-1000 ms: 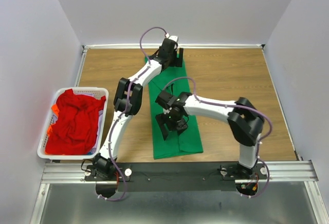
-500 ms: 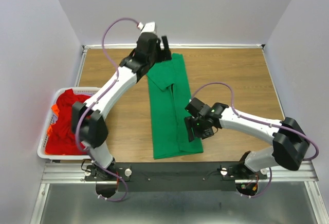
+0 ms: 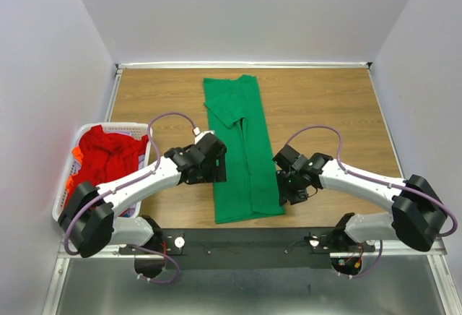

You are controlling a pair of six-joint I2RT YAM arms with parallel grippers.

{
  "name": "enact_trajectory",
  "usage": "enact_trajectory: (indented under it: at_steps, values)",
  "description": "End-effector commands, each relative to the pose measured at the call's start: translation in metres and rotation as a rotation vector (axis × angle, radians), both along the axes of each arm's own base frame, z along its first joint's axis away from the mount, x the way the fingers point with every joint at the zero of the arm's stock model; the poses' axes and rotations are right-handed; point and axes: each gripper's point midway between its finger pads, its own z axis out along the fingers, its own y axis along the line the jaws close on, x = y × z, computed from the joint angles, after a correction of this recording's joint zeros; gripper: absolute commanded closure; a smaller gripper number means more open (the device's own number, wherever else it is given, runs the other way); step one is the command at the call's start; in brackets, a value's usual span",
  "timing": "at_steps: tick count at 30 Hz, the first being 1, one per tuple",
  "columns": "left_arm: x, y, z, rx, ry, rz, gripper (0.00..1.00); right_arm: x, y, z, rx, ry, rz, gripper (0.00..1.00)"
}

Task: Fold and stack the t-shirts
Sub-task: Fold the tshirt

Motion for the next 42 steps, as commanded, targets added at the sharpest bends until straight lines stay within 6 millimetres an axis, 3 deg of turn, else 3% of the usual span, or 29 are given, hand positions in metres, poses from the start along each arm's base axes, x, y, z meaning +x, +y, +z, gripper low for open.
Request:
enact_trajectory:
  at_steps: [1,7,17,20,24,26,34,42]
  values:
    - [-0.045,-0.015,-0.003,-0.081,0.110,-0.027,0.19,-0.003,0.004,-0.003,0.032,0.020,-0.025,0.53]
    - [-0.084,-0.019,-0.021,-0.083,0.192,-0.084,0.19,-0.010,0.011,-0.012,0.064,0.067,0.003,0.55]
    - [-0.093,-0.025,-0.030,-0.099,0.211,-0.093,0.19,-0.031,-0.003,-0.039,0.023,0.149,0.001,0.56]
    - [-0.095,-0.027,-0.032,-0.102,0.213,-0.095,0.19,-0.034,-0.006,-0.042,0.019,0.152,-0.004,0.68]
    - [-0.101,-0.024,-0.039,-0.089,0.231,-0.088,0.19,-0.033,-0.004,-0.041,0.031,0.147,-0.009,0.92]
    - [-0.103,-0.025,-0.040,-0.091,0.236,-0.084,0.21,-0.032,-0.003,-0.039,0.037,0.145,-0.008,0.99]
    - [-0.112,-0.028,-0.049,-0.064,0.268,-0.085,0.43,-0.028,0.001,-0.035,0.049,0.129,-0.013,0.99]
    - [-0.128,-0.025,-0.058,-0.013,0.316,-0.083,0.48,-0.027,0.005,-0.032,0.064,0.130,-0.012,0.99]
